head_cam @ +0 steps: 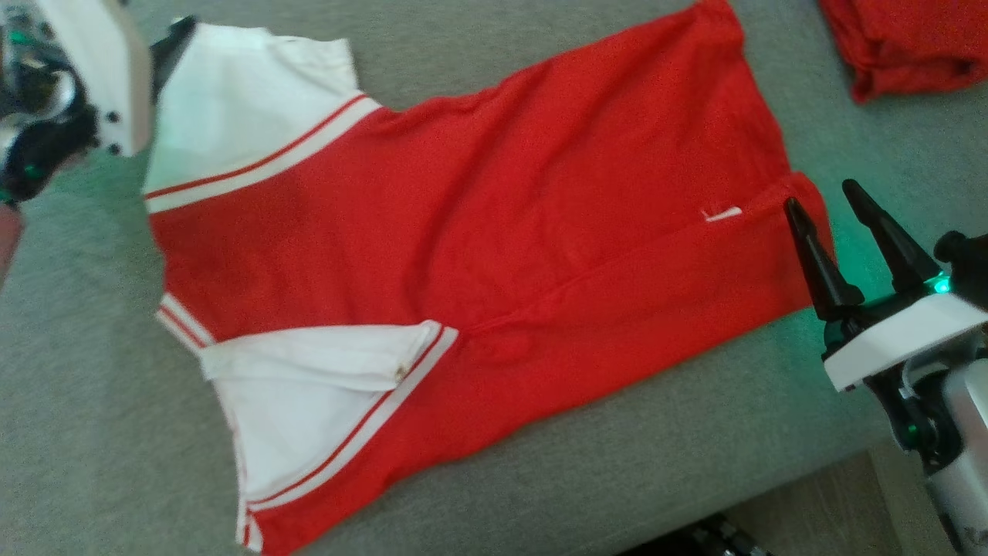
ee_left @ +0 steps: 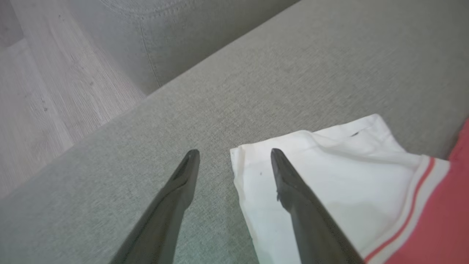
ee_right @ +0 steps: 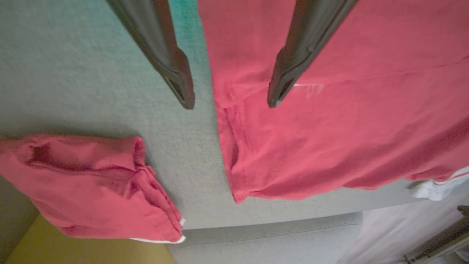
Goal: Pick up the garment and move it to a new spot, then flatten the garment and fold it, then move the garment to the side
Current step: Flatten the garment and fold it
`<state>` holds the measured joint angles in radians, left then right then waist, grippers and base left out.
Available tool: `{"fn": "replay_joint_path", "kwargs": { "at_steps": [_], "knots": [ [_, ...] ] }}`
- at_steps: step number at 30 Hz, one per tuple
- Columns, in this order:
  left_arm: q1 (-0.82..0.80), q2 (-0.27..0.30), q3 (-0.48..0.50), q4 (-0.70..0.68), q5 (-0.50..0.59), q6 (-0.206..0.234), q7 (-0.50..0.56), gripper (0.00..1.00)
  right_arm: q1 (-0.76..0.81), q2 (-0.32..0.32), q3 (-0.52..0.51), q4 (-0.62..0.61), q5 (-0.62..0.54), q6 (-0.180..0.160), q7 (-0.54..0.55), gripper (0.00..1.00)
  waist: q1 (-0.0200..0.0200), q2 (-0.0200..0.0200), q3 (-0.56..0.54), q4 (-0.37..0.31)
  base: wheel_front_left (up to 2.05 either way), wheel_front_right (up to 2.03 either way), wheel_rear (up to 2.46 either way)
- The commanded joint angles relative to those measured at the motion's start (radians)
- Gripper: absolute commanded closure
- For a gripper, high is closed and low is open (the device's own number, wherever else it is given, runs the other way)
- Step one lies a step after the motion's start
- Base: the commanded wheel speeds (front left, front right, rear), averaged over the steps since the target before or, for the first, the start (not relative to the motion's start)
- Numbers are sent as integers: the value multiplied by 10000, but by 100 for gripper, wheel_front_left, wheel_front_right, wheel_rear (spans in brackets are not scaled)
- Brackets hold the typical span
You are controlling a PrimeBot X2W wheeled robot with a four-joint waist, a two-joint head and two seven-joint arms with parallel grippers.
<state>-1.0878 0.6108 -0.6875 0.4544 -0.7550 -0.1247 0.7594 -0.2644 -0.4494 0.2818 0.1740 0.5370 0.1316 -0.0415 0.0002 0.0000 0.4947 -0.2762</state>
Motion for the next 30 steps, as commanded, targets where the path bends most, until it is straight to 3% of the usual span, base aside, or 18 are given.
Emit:
{"fn": "replay_joint_path", "kwargs": {
  "at_steps": [1,11,12,14,21,30],
  "knots": [
    [-474,638,353,-33,-4,-33,134,0,-22,-169,127,-108,64,-9,-181,0,-2,0,308,-448,0,0,0],
    [-379,882,369,680,-353,-44,234,0,-212,-198,254,404,229,-9,-538,0,-2,0,485,-697,0,0,0],
    [-382,878,370,709,-407,-45,237,28,-240,-212,254,434,240,-9,-555,0,-2,0,513,-696,0,0,0],
    [-371,829,348,706,-599,-49,298,100,-293,-253,244,486,255,-9,-575,0,-2,0,561,-675,0,0,0],
    [-568,908,51,220,-764,-56,-163,100,-1102,-467,271,395,474,-9,-346,0,-2,0,553,-475,0,0,0],
    [-1028,876,-749,-478,-1048,-58,-951,100,-4002,-500,1333,1622,1111,-9,1707,0,-2,0,425,202,0,0,0]
  ]
}}
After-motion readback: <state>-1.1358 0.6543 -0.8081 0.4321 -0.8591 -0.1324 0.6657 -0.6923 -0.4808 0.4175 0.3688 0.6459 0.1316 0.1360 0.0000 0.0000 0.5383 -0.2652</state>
